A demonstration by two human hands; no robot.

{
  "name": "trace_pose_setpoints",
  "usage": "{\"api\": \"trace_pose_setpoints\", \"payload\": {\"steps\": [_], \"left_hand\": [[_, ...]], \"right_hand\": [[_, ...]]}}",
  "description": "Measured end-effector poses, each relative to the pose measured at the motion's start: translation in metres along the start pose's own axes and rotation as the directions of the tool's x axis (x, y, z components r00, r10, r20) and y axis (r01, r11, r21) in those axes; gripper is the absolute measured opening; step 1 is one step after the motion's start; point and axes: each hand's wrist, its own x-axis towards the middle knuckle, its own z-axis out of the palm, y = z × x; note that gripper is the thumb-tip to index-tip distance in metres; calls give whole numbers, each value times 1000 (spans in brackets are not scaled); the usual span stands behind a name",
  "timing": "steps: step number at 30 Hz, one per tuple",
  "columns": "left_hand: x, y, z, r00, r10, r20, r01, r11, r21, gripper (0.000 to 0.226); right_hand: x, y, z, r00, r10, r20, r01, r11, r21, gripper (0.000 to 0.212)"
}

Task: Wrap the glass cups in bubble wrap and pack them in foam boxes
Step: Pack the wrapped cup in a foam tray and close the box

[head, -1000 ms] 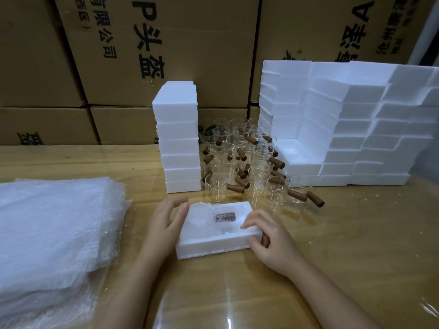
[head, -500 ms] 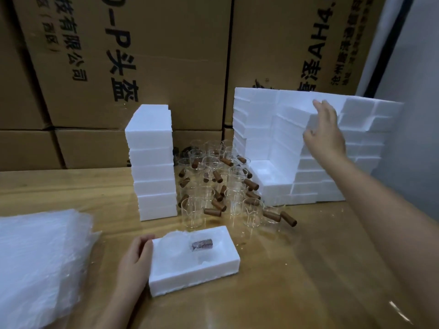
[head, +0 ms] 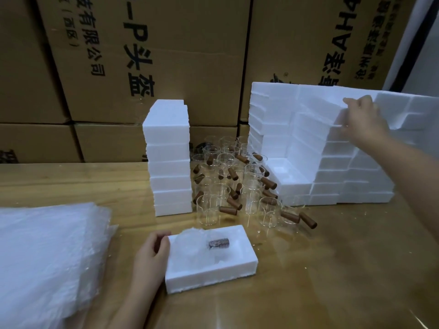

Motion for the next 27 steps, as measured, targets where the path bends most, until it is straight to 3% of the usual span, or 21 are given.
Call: {"api": "trace_pose_setpoints", "payload": {"steps": [3, 5, 7, 9, 11, 13, 14, 16, 19, 22, 25, 27], "left_hand": [[-1, 1, -1, 1000, 1, 12, -1, 1000, -3, 18], [-1, 2, -1, 1000, 3, 25, -3, 1000, -11, 18], [-2, 4, -1, 1000, -4, 17, 5, 1000, -29, 17], [-3, 5, -1, 1000, -12, 17, 13, 999, -49, 17], [-4, 10, -3, 1000, 8, -1, -8, 998, -61, 21], [-4, 18, -10, 998, 42, -46, -48, 990, -132, 25], [-3, 23, -14, 996, 67, -64, -77, 980, -184, 26], [2, 33, -25, 992, 107, -73, -124, 951, -282, 28], [8, 50, -36, 997, 55, -51, -70, 926, -371, 27], [12, 65, -41, 992, -103, 77, 125, 908, -400, 28], [8, 63, -48, 986, -43, 162, 65, 989, -133, 29], [4, 61, -51, 976, -3, 217, -14, 997, 80, 26]], "right_hand": [[-17, -8, -9, 983, -40, -178, 59, 993, 101, 61], [-39, -21, -17, 925, -93, -369, 189, 953, 235, 57], [-67, -39, -26, 846, -110, -522, 330, 877, 350, 53], [-101, -61, -33, 829, -15, -560, 382, 746, 546, 46], [-135, -85, -37, 901, 114, -419, 304, 524, 796, 38], [-164, -102, -29, 987, 105, -121, 85, 294, 952, 30], [-176, -108, -21, 997, 51, 60, -69, 194, 979, 25], [-196, -116, -1, 918, -86, 387, -379, 92, 921, 20], [-216, -116, 22, 750, -230, 620, -586, 203, 784, 29], [-221, -111, 30, 606, -363, 708, -630, 325, 705, 50], [-219, -106, 33, 538, -405, 740, -626, 396, 672, 66], [-219, -106, 34, 502, -415, 759, -624, 433, 650, 59]]}}
